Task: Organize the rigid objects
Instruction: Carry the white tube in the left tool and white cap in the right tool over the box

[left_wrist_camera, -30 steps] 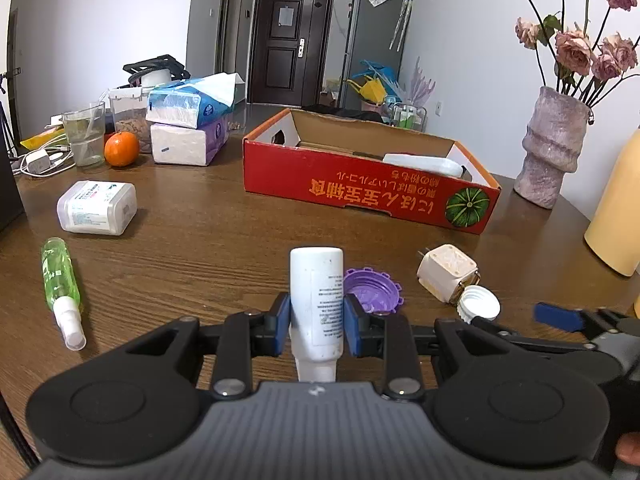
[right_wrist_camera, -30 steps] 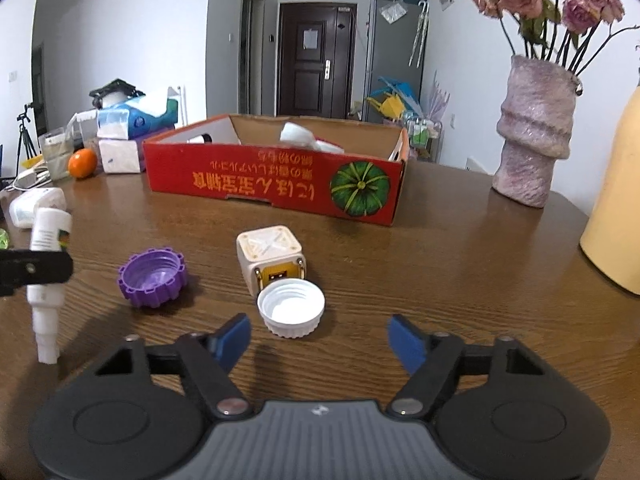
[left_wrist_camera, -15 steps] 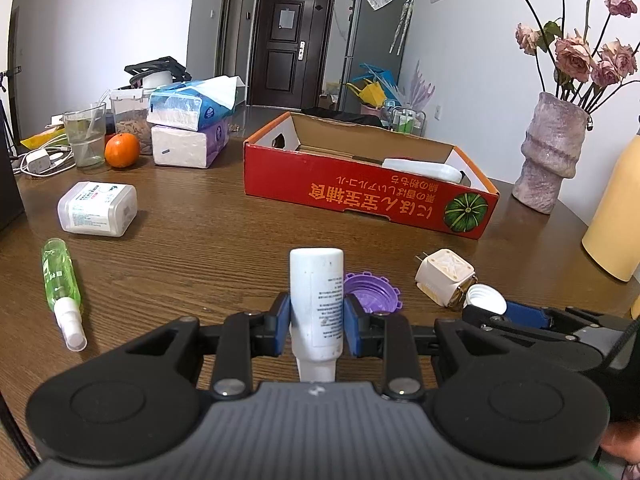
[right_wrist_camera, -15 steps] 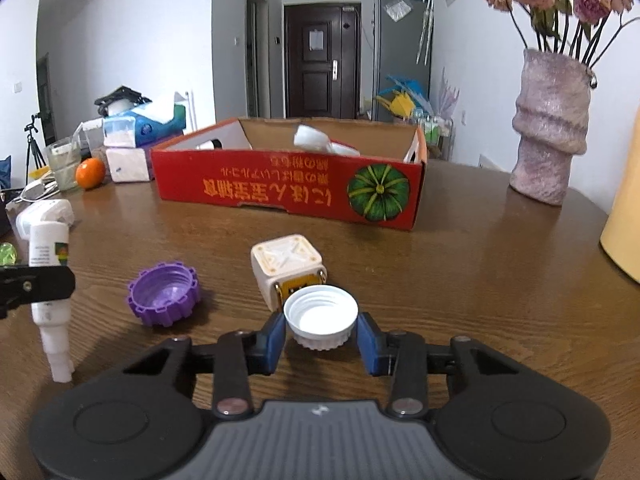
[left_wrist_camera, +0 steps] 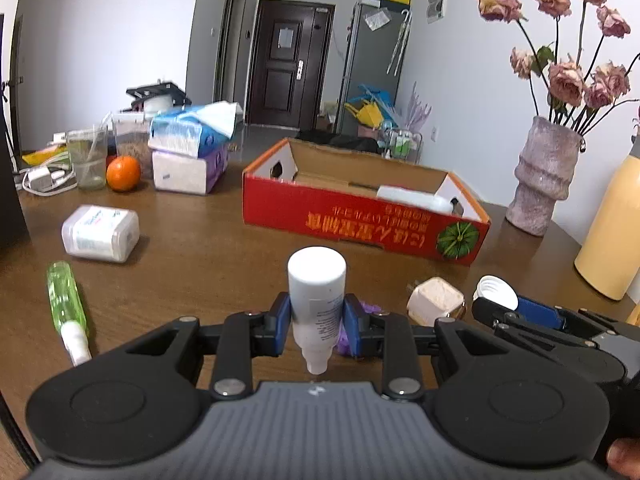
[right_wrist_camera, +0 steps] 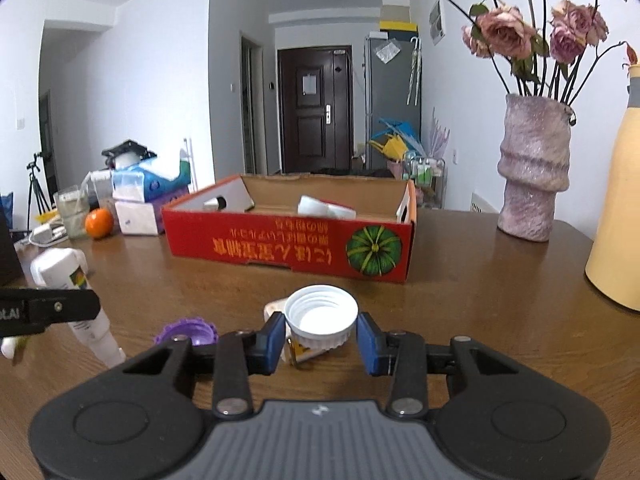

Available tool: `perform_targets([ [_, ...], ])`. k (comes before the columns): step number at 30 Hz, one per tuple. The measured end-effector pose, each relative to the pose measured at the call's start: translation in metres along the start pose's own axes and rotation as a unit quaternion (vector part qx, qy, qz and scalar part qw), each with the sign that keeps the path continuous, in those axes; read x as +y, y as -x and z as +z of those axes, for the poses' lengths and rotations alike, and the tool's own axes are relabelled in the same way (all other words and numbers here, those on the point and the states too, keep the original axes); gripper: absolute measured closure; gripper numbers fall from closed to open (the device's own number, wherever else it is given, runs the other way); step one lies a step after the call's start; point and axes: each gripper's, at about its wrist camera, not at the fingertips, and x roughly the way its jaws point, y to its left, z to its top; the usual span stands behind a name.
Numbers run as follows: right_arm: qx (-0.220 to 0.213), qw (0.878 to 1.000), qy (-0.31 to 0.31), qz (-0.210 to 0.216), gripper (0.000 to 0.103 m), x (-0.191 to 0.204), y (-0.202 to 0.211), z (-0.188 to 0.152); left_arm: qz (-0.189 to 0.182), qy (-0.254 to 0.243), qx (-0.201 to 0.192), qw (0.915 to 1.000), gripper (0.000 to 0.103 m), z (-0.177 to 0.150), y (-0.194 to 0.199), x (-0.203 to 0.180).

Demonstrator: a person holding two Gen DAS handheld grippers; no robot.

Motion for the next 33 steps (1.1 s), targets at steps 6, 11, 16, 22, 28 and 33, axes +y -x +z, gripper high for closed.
perform_targets([
  [6, -0.018, 1.000, -0.003, -0.002, 0.065, 0.001, 0.007, 0.010, 0.000, -0.004, -0.009, 0.9999, 0.074, 0.018, -0.001, -0.007],
  [11, -0.029, 0.999, -0.013, -0.005, 0.065, -0.004, 0.010, 0.021, -0.006, -0.005, -0.017, 0.9998, 0.074, 0.034, -0.007, -0.014],
  [16, -0.037, 0.999, -0.021, -0.010, 0.065, -0.008, 0.007, 0.031, -0.010, -0.002, -0.022, 0.9997, 0.074, 0.051, -0.018, -0.021],
  [22, -0.053, 0.998, -0.023, -0.010, 0.065, -0.010, 0.002, 0.044, -0.013, 0.013, -0.027, 0.9995, 0.074, 0.066, -0.037, -0.023],
  [28, -0.066, 0.997, -0.034, -0.009, 0.065, -0.014, -0.011, 0.058, -0.007, 0.025, -0.039, 0.9989, 0.074, 0.080, -0.050, -0.021],
  [33, -0.063, 0.997, -0.034, -0.011, 0.065, -0.018, -0.023, 0.064, -0.009, 0.032, -0.048, 0.9983, 0.074, 0.094, -0.062, -0.023],
])
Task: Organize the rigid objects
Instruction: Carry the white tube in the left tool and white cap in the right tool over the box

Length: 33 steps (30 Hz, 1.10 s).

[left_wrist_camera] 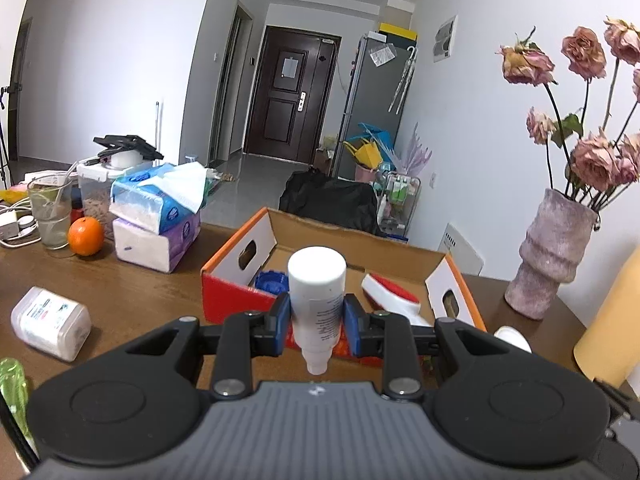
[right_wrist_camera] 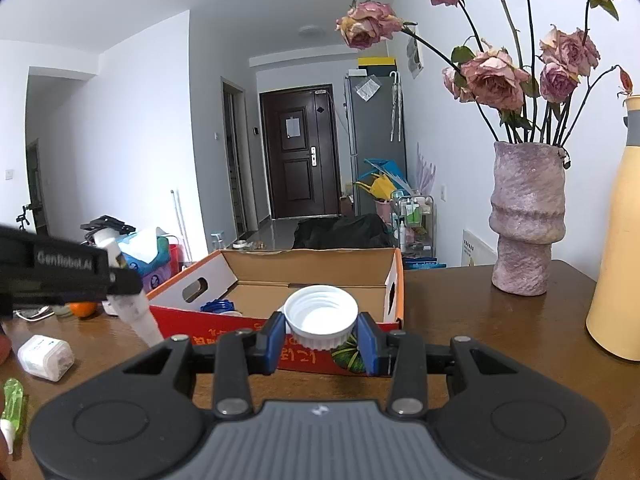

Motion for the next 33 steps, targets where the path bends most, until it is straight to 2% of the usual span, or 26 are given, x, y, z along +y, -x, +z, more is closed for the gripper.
perform_targets([
  [14, -0.008, 1.000, -0.008, 0.008, 0.065, -0.009, -0.044, 0.021, -0.003, -0.007, -0.007, 0.9999, 0.074, 0.018, -0.047, -0.011],
  [33, -0.019, 1.000, 0.015, 0.008, 0.065, -0.009, -0.102, 0.042, 0.002, -0.018, -0.015, 0.9997, 0.074, 0.038, -0.108, -0.017],
])
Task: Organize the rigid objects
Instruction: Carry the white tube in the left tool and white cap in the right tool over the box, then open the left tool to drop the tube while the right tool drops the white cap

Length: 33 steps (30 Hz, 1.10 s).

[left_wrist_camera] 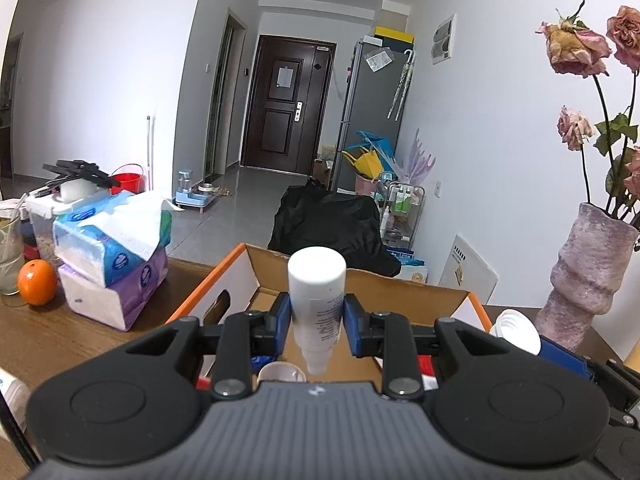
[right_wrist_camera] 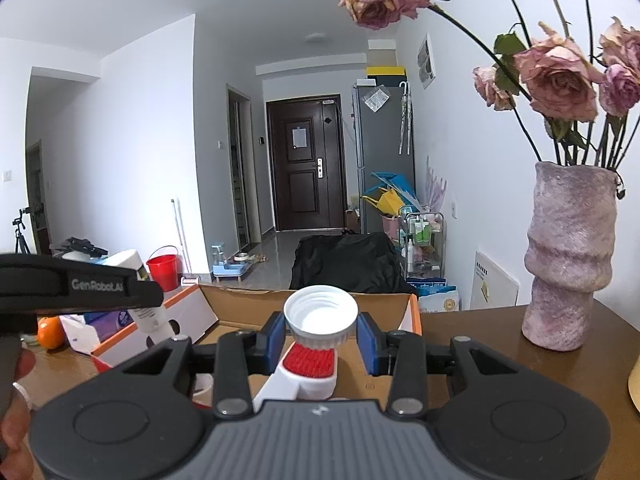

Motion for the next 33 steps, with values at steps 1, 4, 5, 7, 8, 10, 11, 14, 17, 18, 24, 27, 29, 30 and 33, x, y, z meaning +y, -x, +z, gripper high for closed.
perform_targets([
  [1, 0.000, 1.000, 0.001, 0.000, 0.065, 0.001, -0.002, 0.000, 0.000, -0.001, 0.000, 1.0000, 0.074, 0.001, -0.004, -0.001],
  [4, 0.002, 1.000, 0.004, 0.001, 0.065, 0.001, -0.011, 0.002, 0.003, -0.003, 0.002, 1.0000, 0.074, 0.003, -0.014, -0.001],
  [5, 0.002, 1.000, 0.005, 0.000, 0.065, 0.001, -0.014, 0.003, 0.004, -0.003, 0.002, 1.0000, 0.074, 0.004, -0.017, -0.001],
  [7, 0.004, 1.000, 0.006, 0.003, 0.065, 0.001, -0.020, 0.005, 0.008, -0.003, 0.005, 0.9999, 0.074, 0.005, -0.024, -0.001],
  [8, 0.004, 1.000, 0.006, 0.004, 0.065, 0.001, -0.022, 0.006, 0.011, -0.002, 0.006, 0.9999, 0.074, 0.006, -0.028, -0.001],
  [10, 0.002, 1.000, 0.009, 0.004, 0.065, 0.003, -0.026, 0.008, 0.012, -0.002, 0.007, 0.9999, 0.074, 0.007, -0.034, -0.001],
  [11, 0.002, 1.000, 0.010, 0.004, 0.065, 0.003, -0.028, 0.009, 0.014, -0.004, 0.006, 0.9999, 0.074, 0.007, -0.037, -0.001],
  [14, 0.005, 1.000, 0.013, 0.004, 0.065, 0.004, -0.036, 0.010, 0.017, -0.006, 0.003, 0.9998, 0.074, 0.009, -0.043, -0.001],
  [17, 0.011, 1.000, 0.014, -0.001, 0.065, 0.004, -0.043, 0.011, 0.015, -0.004, 0.006, 0.9999, 0.074, 0.009, -0.050, -0.001],
  [18, 0.013, 1.000, 0.014, -0.002, 0.065, 0.003, -0.046, 0.011, 0.016, -0.006, 0.007, 0.9998, 0.074, 0.009, -0.052, -0.001],
  [24, 0.028, 0.999, 0.015, -0.009, 0.065, 0.000, -0.061, 0.009, 0.023, -0.021, 0.006, 0.9995, 0.074, 0.009, -0.065, -0.003],
  [27, 0.035, 0.999, 0.016, -0.011, 0.065, -0.002, -0.069, 0.008, 0.027, -0.025, 0.011, 0.9993, 0.074, 0.007, -0.074, -0.002],
  [29, 0.037, 0.999, 0.017, -0.013, 0.065, -0.003, -0.072, 0.007, 0.029, -0.026, 0.013, 0.9992, 0.074, 0.006, -0.078, -0.001],
  [30, 0.038, 0.999, 0.018, -0.014, 0.065, -0.004, -0.074, 0.006, 0.030, -0.027, 0.014, 0.9991, 0.074, 0.006, -0.081, -0.001],
  [33, 0.045, 0.999, 0.021, -0.016, 0.065, -0.005, -0.079, 0.005, 0.025, -0.030, 0.020, 0.9990, 0.069, 0.006, -0.084, 0.000],
])
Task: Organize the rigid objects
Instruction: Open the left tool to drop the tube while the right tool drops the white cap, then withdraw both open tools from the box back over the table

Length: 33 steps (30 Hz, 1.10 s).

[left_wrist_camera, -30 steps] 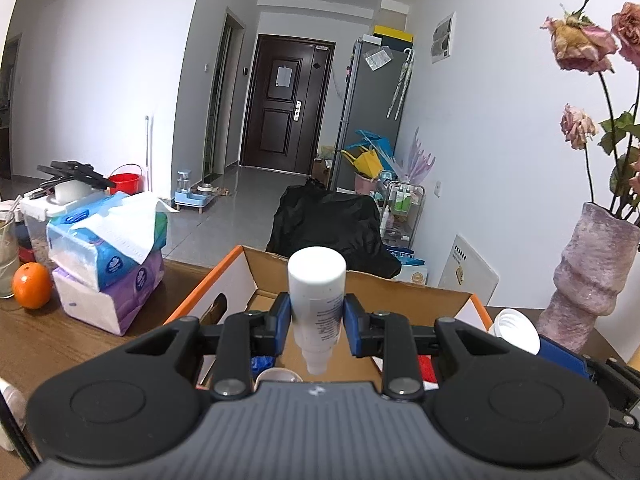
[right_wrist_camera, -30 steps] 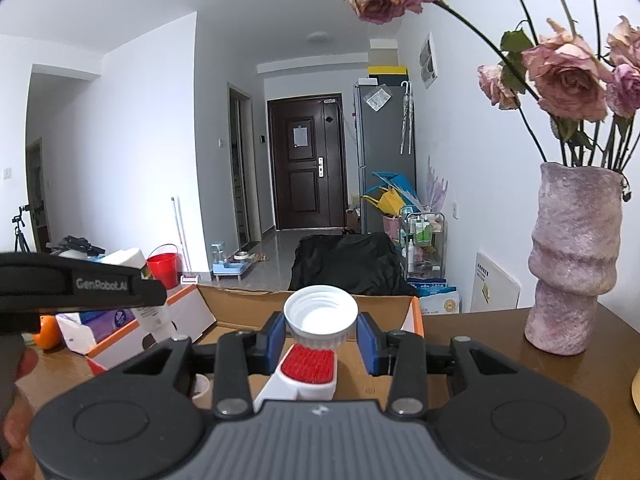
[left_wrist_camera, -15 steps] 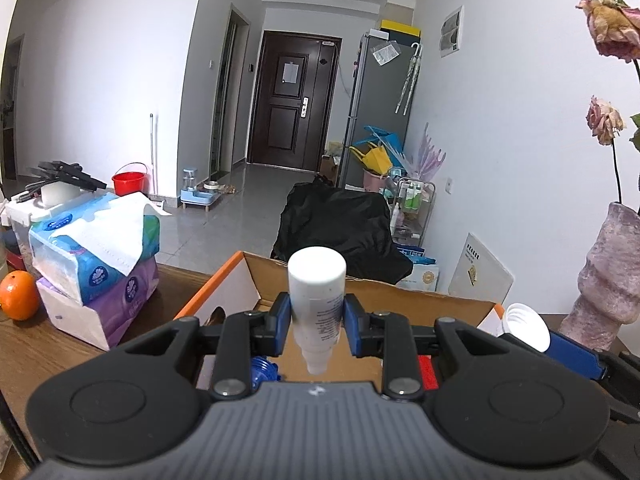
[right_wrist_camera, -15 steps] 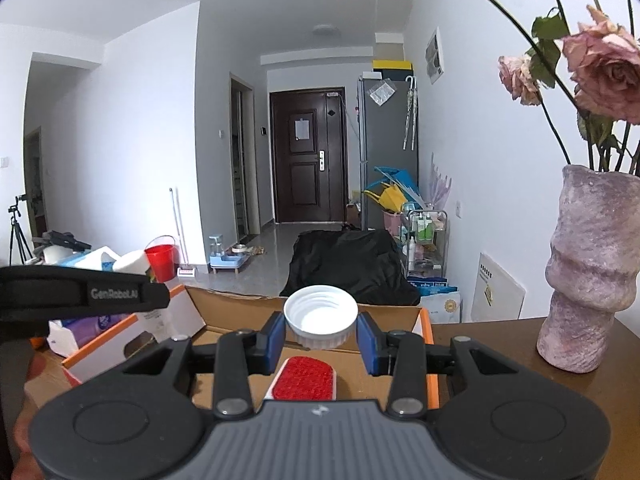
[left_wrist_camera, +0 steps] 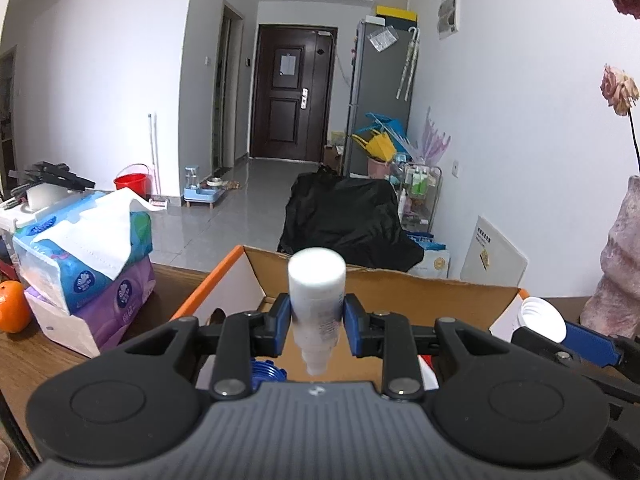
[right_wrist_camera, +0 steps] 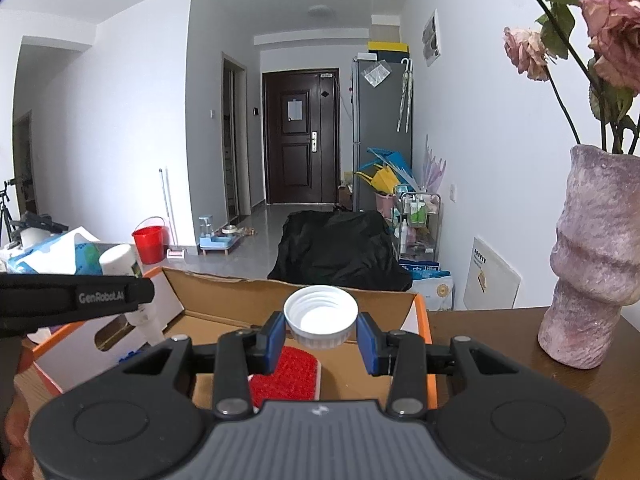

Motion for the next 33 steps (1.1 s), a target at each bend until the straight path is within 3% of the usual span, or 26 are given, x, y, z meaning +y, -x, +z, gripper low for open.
perform_targets([
  [1, 0.003, 1.000, 0.002, -0.001, 0.065, 0.000, -0.002, 0.001, -0.002, 0.000, -0.001, 1.0000, 0.064, 0.000, 0.000, 0.001],
  [3, 0.009, 1.000, 0.004, -0.001, 0.061, -0.001, -0.005, 0.001, -0.003, 0.004, -0.004, 1.0000, 0.028, 0.001, 0.003, 0.003],
  [6, 0.009, 1.000, 0.005, -0.004, 0.040, -0.002, -0.004, 0.001, 0.003, -0.001, -0.023, 0.9997, 0.013, 0.003, 0.010, 0.004],
  [8, 0.009, 1.000, 0.007, -0.005, 0.019, -0.003, -0.003, 0.001, 0.007, -0.014, -0.027, 0.9995, 0.000, 0.005, 0.014, 0.001],
  [9, 0.007, 1.000, 0.006, -0.005, 0.005, -0.003, -0.002, 0.001, 0.010, -0.014, -0.035, 0.9993, 0.000, 0.005, 0.016, 0.002],
  [10, 0.002, 1.000, 0.005, -0.008, 0.000, -0.002, 0.000, 0.000, 0.012, -0.013, -0.039, 0.9991, 0.000, 0.005, 0.018, 0.001],
  [33, 0.009, 1.000, -0.004, -0.012, 0.000, -0.005, 0.000, -0.002, 0.015, -0.002, -0.004, 0.9999, 0.000, 0.003, 0.015, 0.015],
])
